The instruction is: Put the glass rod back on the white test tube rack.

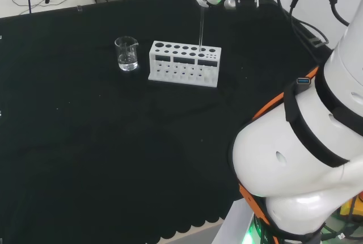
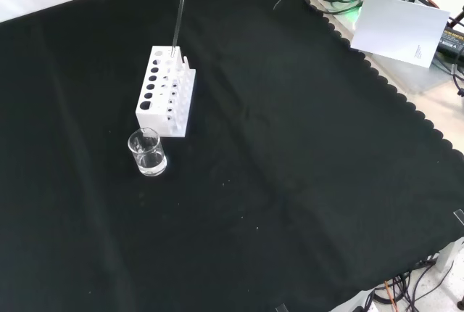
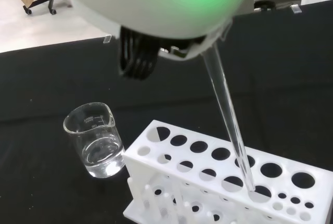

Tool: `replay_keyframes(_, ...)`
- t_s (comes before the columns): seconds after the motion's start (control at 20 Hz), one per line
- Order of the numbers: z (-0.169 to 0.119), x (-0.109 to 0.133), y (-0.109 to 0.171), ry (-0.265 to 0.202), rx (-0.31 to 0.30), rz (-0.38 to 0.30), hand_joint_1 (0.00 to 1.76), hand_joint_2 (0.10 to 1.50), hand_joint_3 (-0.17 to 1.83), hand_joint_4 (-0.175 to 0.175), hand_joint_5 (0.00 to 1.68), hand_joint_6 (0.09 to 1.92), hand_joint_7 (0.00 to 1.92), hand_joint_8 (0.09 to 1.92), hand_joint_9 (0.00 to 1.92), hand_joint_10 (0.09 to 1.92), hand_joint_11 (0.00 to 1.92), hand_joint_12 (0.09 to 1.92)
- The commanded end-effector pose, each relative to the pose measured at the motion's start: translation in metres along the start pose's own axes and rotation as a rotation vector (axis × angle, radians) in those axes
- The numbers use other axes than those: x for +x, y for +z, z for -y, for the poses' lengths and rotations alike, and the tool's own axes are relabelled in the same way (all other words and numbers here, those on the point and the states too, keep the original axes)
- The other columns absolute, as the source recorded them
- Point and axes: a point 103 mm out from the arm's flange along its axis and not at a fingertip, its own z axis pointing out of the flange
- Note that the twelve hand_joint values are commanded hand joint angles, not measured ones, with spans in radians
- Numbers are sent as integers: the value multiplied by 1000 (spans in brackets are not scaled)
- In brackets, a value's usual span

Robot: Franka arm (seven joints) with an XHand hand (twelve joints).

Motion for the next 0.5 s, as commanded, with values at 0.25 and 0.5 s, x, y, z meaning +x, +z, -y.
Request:
replay_keyframes(0.25, 2, -5, 7, 8, 11, -6, 1225, 420, 1028, -175, 1378, 672, 1641, 974, 1911, 664, 1536, 1056)
replay_keyframes(0.5, 0, -7, 9, 11, 7, -15, 1225, 420, 1029, -175, 1378, 672, 1641, 975, 1911, 664, 1536, 1056)
